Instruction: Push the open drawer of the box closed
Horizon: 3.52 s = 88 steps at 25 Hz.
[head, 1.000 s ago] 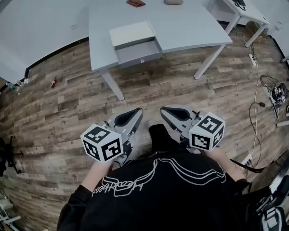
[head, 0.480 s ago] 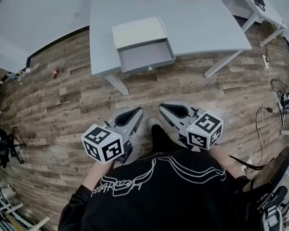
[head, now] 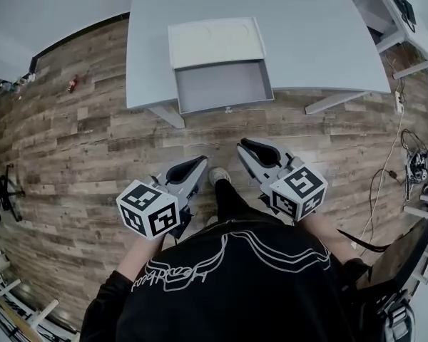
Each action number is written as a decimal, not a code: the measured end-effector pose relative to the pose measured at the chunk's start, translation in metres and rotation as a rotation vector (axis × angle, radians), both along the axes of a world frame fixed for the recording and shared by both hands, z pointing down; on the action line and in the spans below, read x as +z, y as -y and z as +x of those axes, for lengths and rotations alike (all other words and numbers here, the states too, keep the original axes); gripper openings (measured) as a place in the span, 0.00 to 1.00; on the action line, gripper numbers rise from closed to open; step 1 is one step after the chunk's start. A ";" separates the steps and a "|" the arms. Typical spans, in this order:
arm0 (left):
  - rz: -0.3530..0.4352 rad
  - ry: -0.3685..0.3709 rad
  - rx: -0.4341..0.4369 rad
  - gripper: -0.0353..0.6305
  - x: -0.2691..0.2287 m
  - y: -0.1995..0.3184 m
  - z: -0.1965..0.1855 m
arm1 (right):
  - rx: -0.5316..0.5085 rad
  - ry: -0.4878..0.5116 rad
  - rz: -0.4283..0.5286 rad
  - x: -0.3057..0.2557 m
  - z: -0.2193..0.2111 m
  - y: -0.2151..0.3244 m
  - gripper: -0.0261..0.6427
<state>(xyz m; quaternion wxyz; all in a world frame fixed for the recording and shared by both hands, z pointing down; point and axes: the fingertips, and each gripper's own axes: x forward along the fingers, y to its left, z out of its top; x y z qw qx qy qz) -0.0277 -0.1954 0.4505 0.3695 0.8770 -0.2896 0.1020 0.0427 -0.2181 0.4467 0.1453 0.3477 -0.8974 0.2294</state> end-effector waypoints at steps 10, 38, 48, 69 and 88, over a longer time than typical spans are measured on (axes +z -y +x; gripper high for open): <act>-0.027 0.048 -0.032 0.06 0.020 0.023 -0.007 | -0.024 -0.141 -0.031 0.053 -0.011 0.044 0.16; -0.076 0.038 -0.012 0.06 0.042 0.057 -0.015 | 0.079 -0.162 -0.067 0.072 -0.015 0.097 0.14; -0.096 0.036 -0.039 0.06 0.047 0.068 -0.025 | 0.096 -0.171 -0.080 0.073 -0.014 0.135 0.14; -0.104 0.031 -0.092 0.06 0.048 0.075 -0.050 | 0.161 -0.188 -0.057 0.075 -0.018 0.201 0.14; 0.090 0.000 -0.011 0.06 -0.029 -0.012 -0.041 | 0.032 -0.071 0.021 0.002 -0.029 0.032 0.06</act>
